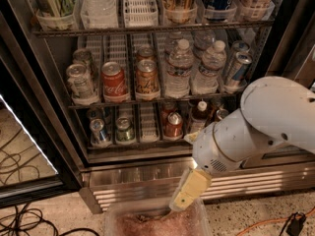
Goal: Pick green can from bottom shelf of fridge
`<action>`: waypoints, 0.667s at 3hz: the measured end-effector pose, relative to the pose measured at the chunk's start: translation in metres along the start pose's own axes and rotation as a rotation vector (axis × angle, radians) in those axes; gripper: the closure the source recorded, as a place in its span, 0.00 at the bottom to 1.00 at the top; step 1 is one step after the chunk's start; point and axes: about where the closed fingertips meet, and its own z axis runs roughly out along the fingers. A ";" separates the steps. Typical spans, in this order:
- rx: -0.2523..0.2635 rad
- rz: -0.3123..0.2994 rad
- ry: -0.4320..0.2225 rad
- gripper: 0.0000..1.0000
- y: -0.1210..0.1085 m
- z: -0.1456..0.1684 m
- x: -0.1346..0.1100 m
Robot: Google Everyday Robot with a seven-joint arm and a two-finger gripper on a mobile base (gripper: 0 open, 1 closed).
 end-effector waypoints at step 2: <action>0.031 -0.015 -0.146 0.00 -0.044 0.068 -0.035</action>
Offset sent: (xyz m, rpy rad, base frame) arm 0.1198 0.0905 -0.0796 0.2585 -0.1594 -0.0767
